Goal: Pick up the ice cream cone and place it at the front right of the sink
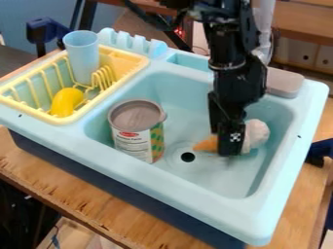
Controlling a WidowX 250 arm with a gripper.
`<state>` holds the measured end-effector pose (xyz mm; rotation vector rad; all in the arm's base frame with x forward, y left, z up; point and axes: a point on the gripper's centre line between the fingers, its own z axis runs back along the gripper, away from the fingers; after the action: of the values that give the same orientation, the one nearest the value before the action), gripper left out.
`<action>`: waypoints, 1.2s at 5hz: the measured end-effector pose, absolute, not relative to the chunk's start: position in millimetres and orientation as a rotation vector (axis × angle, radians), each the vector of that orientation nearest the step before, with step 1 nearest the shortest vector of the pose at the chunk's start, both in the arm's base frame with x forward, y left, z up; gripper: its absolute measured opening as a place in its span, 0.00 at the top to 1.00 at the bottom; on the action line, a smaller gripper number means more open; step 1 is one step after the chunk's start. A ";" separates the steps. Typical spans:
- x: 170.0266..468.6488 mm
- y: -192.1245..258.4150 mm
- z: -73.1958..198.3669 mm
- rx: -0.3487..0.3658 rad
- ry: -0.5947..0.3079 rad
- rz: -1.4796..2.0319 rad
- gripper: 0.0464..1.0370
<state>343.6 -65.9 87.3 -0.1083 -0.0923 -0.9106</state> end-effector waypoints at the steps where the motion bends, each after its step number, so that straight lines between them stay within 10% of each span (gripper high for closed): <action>1: 343.3 -68.5 84.1 -0.135 -0.090 -0.897 0.08; 3: 337.0 -56.4 85.4 -0.250 -0.146 -0.734 0.51; 6: 303.9 -57.4 114.0 -0.260 -0.157 -0.433 0.51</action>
<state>303.9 -57.4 114.0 -0.2598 -0.1567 -0.4334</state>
